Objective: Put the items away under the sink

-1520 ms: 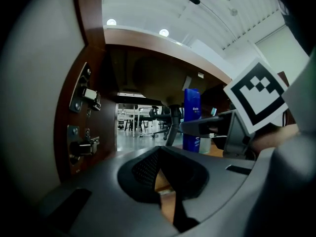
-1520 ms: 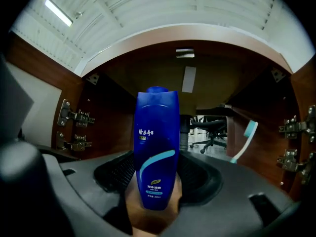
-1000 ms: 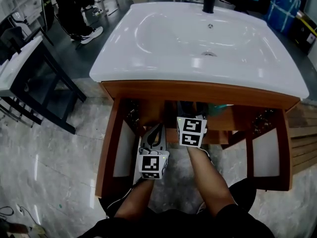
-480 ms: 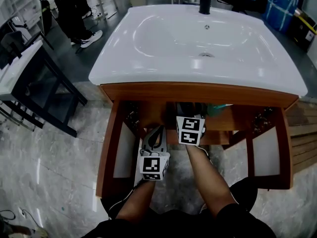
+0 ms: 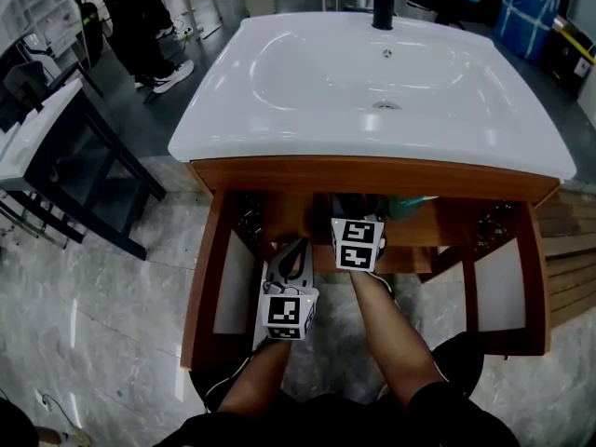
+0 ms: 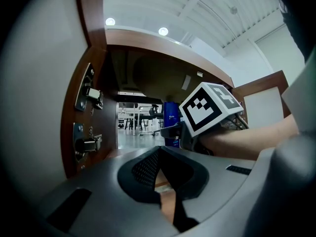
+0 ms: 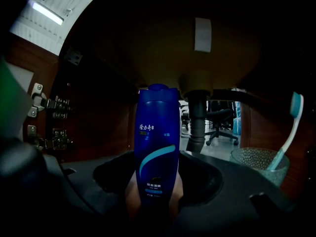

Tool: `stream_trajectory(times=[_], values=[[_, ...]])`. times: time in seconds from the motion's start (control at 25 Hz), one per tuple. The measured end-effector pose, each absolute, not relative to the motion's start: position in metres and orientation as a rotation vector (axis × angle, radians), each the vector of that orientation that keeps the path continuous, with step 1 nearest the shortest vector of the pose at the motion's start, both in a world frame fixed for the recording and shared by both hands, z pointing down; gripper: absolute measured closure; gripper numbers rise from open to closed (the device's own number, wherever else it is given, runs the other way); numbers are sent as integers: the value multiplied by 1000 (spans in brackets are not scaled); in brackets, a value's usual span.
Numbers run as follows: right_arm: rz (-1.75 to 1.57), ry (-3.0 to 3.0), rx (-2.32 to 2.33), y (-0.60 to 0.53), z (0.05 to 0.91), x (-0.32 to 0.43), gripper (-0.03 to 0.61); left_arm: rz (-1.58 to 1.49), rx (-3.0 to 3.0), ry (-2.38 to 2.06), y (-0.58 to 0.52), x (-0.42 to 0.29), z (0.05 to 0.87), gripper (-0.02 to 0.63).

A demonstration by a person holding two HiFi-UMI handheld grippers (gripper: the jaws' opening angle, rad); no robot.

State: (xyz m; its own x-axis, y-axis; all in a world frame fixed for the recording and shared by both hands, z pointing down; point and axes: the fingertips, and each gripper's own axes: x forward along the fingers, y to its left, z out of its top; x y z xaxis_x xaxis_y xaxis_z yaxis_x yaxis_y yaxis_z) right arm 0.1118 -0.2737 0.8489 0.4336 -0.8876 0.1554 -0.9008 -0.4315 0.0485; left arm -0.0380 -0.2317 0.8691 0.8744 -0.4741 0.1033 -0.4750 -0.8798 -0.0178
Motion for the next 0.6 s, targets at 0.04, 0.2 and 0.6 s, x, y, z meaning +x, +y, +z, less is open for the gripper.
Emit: stream_trajectory(times=[0.04, 0.2, 0.6], values=[[161, -1599, 2554, -273, 849, 112, 298, 162, 3034, -767, -232, -38, 869, 598], [167, -1626, 2554, -271, 852, 109, 253, 144, 3034, -767, -233, -38, 868, 598], [79, -1763, 2470, -216, 830, 76, 255, 106, 2997, -748, -231, -35, 858, 598]])
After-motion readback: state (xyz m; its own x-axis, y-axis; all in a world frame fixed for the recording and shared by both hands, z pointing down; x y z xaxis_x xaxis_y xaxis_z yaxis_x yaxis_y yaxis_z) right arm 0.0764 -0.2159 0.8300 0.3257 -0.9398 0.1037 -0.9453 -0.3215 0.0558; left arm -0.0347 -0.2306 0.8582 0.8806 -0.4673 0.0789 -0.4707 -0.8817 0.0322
